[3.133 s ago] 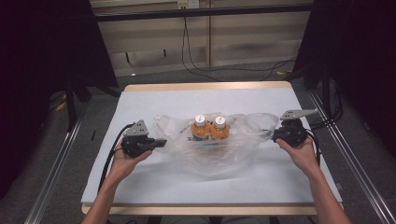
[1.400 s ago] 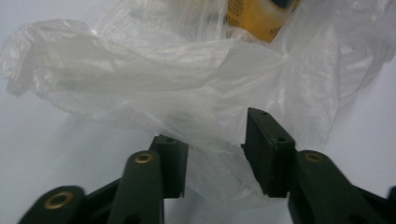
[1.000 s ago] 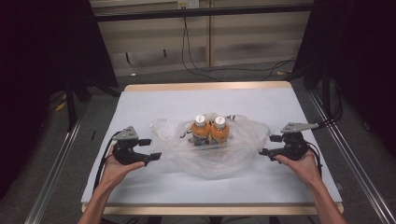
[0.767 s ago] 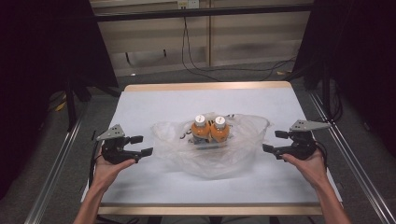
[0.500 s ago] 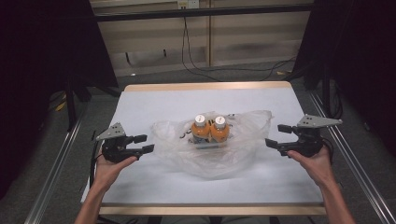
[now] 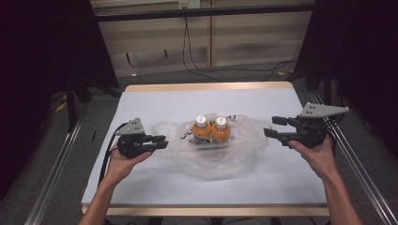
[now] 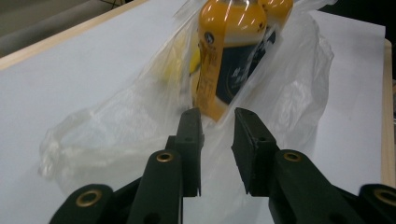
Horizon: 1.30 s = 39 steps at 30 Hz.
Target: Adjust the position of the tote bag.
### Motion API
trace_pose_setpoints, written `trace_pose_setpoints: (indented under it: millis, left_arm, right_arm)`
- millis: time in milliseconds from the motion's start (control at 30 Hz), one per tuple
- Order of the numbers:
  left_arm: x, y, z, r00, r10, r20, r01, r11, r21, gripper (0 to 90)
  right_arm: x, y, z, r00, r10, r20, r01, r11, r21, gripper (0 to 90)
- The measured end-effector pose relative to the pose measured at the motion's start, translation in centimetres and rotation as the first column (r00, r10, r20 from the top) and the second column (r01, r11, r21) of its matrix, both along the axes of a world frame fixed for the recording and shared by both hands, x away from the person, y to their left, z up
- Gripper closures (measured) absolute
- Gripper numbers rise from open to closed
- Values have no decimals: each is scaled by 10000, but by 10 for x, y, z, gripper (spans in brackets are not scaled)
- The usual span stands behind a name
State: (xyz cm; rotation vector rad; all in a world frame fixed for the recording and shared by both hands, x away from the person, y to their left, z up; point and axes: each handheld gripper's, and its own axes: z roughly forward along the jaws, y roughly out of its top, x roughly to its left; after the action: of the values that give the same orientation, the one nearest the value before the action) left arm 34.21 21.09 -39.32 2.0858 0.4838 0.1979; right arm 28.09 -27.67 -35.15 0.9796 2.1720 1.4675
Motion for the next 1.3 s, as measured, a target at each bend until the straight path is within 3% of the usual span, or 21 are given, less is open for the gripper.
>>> trace_pose_setpoints:
  millis: [133, 167, 233, 333, 400, 433, 533, 567, 600, 667, 700, 733, 833, 867, 900, 967, 1033, 1067, 1100, 1200, 1300]
  left_arm:
    - [9, -14, 8, 9996, -287, -43, 288, 9993, 218, 718]
    - [11, -17, 9, 9994, -346, -62, 348, 9990, 279, 730]
    - [16, -24, 9, 9988, -491, -84, 494, 9976, 494, 776]
    - [23, -34, 4, 9972, -703, -237, 722, 9929, 945, 823]
    - [24, -37, 2, 9967, -773, -257, 797, 9910, 1080, 838]
    - [26, -41, -1, 9956, -876, -337, 908, 9897, 1104, 855]
    - [34, -54, -6, 9924, -1093, -557, 1177, 9765, 1807, 876]
    - [37, -58, -9, 9912, -1140, -678, 1246, 9757, 1802, 880]
    - [41, -60, -12, 9897, -1215, -756, 1345, 9701, 2019, 882]
    - [43, -64, -16, 9904, -1146, -780, 1285, 9699, 2068, 884]
    - [46, -69, -22, 9883, -1193, -946, 1383, 9632, 2304, 884]
    - [47, -71, -26, 9878, -1181, -1013, 1394, 9609, 2393, 884]
    - [46, -78, -33, 9842, -1387, -1102, 1651, 9436, 2869, 884]
    - [45, -81, -35, 9831, -1430, -1145, 1714, 9383, 3002, 884]
    - [44, -82, -38, 9838, -1433, -1078, 1692, 9410, 2931, 884]
    - [44, -86, -41, 9818, -1504, -1164, 1808, 9278, 3265, 884]
    - [44, -90, -47, 9817, -1493, -1185, 1817, 9211, 3444, 884]
    - [45, -90, -49, 9802, -1513, -1278, 1870, 9194, 3460, 884]
    - [45, -91, -52, 9803, -1477, -1312, 1843, 9227, 3385, 884]
    - [42, -90, -61, 9807, -1322, -1441, 1757, 9190, 3528, 885]
    - [41, -89, -70, 9820, -1184, -1474, 1648, 9179, 3609, 888]
  right_arm:
    - [13, 15, 10, 9991, 411, 33, -409, 9981, -466, 500]
    - [17, 18, 11, 9987, 504, -10, -504, 9973, -542, 574]
    - [26, 26, 9, 9966, 802, -205, -815, 9937, -766, 639]
    - [40, 41, 0, 9888, 1302, -734, -1389, 9819, -1290, 755]
    - [44, 47, -3, 9857, 1404, -928, -1532, 9768, -1498, 781]
    - [52, 57, -11, 9790, 1614, -1246, -1832, 9645, -1904, 840]
    - [61, 66, -19, 9714, 1731, -1628, -2073, 9523, -2241, 890]
    - [64, 69, -22, 9688, 1755, -1750, -2141, 9484, -2341, 900]
    - [66, 71, -26, 9666, 1757, -1867, -2189, 9446, -2446, 900]
    - [69, 73, -29, 9647, 1735, -1982, -2214, 9416, -2536, 900]
    - [72, 78, -37, 9574, 1812, -2248, -2410, 9302, -2768, 900]
    - [73, 80, -40, 9546, 1801, -2371, -2451, 9274, -2824, 900]
    - [78, 87, -52, 9458, 1851, -2668, -2695, 9058, -3269, 900]
    - [80, 88, -55, 9444, 1854, -2715, -2732, 9019, -3345, 900]
    - [82, 91, -59, 9413, 1917, -2779, -2834, 8959, -3421, 900]
    - [85, 95, -66, 9371, 1889, -2935, -2907, 8877, -3570, 900]
    - [88, 99, -73, 9304, 1932, -3114, -3050, 8794, -3656, 900]
    - [89, 100, -77, 9294, 1880, -3177, -3048, 8764, -3728, 900]
    - [90, 100, -82, 9278, 1885, -3219, -3093, 8712, -3812, 900]
    - [91, 98, -96, 9251, 1628, -3431, -2957, 8757, -3817, 900]
    - [91, 94, -109, 9247, 1530, -3486, -2931, 8704, -3956, 900]
